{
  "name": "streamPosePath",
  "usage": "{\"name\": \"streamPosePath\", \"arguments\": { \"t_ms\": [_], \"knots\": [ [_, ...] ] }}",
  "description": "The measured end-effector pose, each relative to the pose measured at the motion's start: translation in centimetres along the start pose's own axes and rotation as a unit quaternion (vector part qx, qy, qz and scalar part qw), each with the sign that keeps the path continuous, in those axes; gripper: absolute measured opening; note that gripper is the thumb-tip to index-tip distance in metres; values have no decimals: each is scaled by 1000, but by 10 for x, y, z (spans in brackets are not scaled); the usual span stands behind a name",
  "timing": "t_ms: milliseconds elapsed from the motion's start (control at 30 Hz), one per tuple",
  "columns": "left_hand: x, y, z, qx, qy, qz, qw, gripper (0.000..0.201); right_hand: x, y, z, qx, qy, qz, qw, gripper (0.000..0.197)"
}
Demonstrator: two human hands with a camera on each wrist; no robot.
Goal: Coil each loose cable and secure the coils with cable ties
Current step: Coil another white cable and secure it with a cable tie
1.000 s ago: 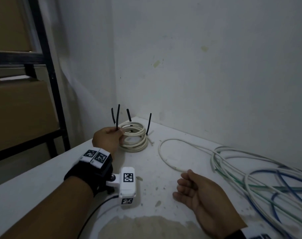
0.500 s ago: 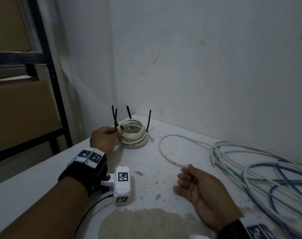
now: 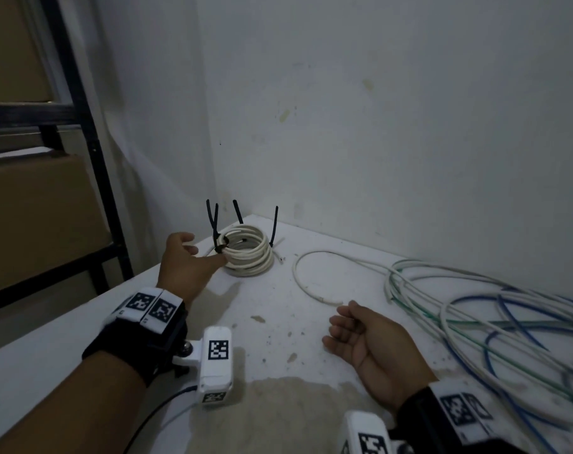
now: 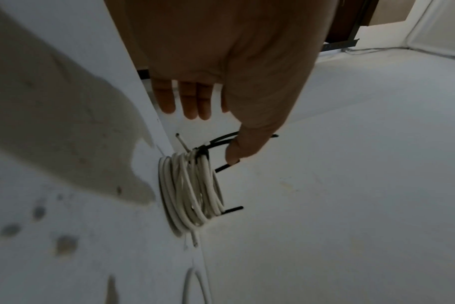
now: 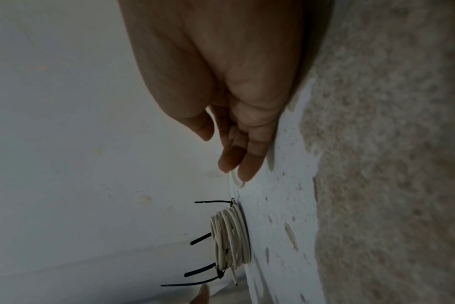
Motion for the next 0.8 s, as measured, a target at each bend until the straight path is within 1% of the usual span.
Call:
{"name": "streamPosePath", "arguments": {
  "t_ms": [67, 133, 167, 200, 267, 367, 400, 433, 500, 567, 600, 633, 700, 800],
  "knots": [
    [22, 6, -7, 12, 11, -17, 1000, 58, 6, 1, 3, 15, 1, -11, 1000, 20],
    [50, 9, -16, 35, 11, -28, 999, 42, 17, 4, 12, 45, 7, -15, 999, 19],
    [66, 6, -20, 47, 9, -22, 999, 34, 25, 6, 18, 67, 12, -11, 998, 19],
    [81, 0, -24, 59, 5, -3, 998, 24, 36, 9, 25, 95, 15, -4, 995, 19],
    [115, -20, -32, 83, 8, 61, 995, 10, 64, 21, 38, 158, 20, 4, 987, 16],
    [176, -62, -43, 126, 43, 157, 979, 11, 110, 49, 58, 256, 29, 16, 966, 17],
    [197, -78, -46, 145, 60, 187, 970, 13, 125, 61, 65, 307, 32, 19, 951, 19],
    [218, -94, -50, 170, 79, 216, 958, 14, 138, 73, 73, 369, 36, 18, 929, 22],
    [259, -127, -58, 222, 120, 266, 931, 14, 161, 101, 89, 503, 38, 5, 864, 30],
    [295, -160, -65, 249, 146, 302, 909, 14, 179, 134, 108, 616, 49, -19, 786, 38],
    [310, -175, -67, 254, 156, 315, 901, 14, 186, 151, 118, 654, 59, -32, 753, 38],
    [324, -189, -69, 259, 170, 328, 893, 14, 193, 167, 127, 679, 64, -48, 730, 36],
    [346, -214, -66, 274, 213, 346, 871, 14, 205, 199, 145, 699, 63, -86, 707, 39],
    [366, -238, -57, 311, 274, 352, 839, 12, 215, 239, 170, 709, 66, -148, 687, 46]
  ]
}}
Point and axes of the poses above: each hand's wrist, its own x-axis away from the middle knuckle, its own y-axis out of the back of the hand, z = x × y, the point moved 8 cm from there along -x, towards the middle knuckle, and after that the axes turned 1 degree about y, right-handed, at the moved point
